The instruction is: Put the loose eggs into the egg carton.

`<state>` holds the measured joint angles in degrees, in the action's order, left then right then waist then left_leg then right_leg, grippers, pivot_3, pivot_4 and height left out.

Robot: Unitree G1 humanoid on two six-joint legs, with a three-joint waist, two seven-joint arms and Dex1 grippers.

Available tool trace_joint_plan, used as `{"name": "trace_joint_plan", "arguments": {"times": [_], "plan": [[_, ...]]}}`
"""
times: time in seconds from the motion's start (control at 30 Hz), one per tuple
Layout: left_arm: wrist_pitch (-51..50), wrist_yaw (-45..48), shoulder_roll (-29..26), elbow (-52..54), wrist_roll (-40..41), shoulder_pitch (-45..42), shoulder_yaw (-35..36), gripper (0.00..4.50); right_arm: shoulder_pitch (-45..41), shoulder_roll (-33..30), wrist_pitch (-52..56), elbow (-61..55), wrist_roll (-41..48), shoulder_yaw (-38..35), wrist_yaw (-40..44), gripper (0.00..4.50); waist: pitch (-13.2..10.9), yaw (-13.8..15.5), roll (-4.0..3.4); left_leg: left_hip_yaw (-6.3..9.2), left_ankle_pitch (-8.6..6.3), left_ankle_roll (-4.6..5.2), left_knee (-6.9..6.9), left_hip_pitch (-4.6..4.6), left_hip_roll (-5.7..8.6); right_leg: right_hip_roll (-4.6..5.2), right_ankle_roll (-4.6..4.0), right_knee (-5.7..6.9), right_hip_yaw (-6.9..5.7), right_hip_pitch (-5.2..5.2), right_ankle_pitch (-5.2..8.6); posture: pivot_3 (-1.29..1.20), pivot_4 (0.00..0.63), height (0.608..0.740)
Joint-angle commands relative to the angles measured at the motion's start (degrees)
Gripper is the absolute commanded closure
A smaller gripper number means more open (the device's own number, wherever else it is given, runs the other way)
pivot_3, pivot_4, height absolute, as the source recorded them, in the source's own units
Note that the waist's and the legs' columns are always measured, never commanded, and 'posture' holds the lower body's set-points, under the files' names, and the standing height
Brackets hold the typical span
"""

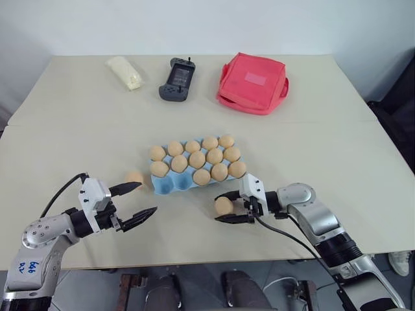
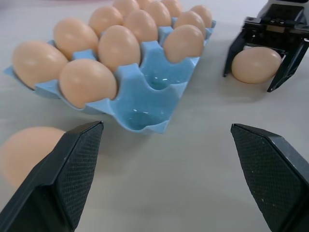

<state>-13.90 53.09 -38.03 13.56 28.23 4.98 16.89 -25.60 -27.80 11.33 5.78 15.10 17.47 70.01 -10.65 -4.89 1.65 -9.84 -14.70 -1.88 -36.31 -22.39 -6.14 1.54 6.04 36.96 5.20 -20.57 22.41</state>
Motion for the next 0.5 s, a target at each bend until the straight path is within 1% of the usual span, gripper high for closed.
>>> {"name": "trace_joint_plan", "arguments": {"times": [0.03,0.13,0.23,0.37,0.5], "plan": [[0.25,-0.3,-0.1,2.42,1.33,0.37,1.17,0.0,-1.15,-0.2,-0.54,-3.65,2.46,-1.39,2.45,2.14,0.0,-0.04,0.0,-0.01,0.0,0.0,0.01,0.0,0.0,0.0,0.0,-0.01,0.01,0.0,0.0,0.0,0.15,0.74],[0.33,-0.52,0.0,2.4,1.31,0.47,1.17,0.0,-4.6,1.8,1.39,-4.06,3.87,-2.07,1.4,2.14,0.0,-0.2,0.0,-0.02,0.0,0.0,0.01,0.0,-0.01,-0.01,0.0,0.0,0.02,-0.01,0.0,0.0,0.15,0.74],[0.59,-0.74,0.13,2.03,1.18,0.21,1.09,0.0,-10.05,6.18,3.88,-3.55,4.27,-1.94,-2.07,2.14,0.0,-0.49,0.0,-0.02,0.03,-0.05,-0.01,0.03,-0.06,0.0,0.0,0.1,0.03,-0.03,0.0,0.0,0.15,0.74],[0.91,-1.08,0.39,1.61,0.99,-0.09,1.04,0.0,-16.21,11.79,4.22,0.4,0.53,-0.1,-7.19,2.14,0.0,-0.92,0.0,0.0,0.08,-0.14,0.01,0.03,-0.09,0.0,-0.05,0.36,-0.01,-0.17,0.02,0.0,0.15,0.74],[1.42,-1.18,0.6,0.86,0.86,0.38,1.42,0.0,-20.01,16.85,5.05,3.23,-2.93,2.07,-11.87,2.14,0.02,-1.04,0.03,-0.01,0.07,-0.16,0.05,-0.02,-0.07,0.02,-0.05,0.43,-0.12,-0.3,0.02,0.0,0.15,0.74]]}}
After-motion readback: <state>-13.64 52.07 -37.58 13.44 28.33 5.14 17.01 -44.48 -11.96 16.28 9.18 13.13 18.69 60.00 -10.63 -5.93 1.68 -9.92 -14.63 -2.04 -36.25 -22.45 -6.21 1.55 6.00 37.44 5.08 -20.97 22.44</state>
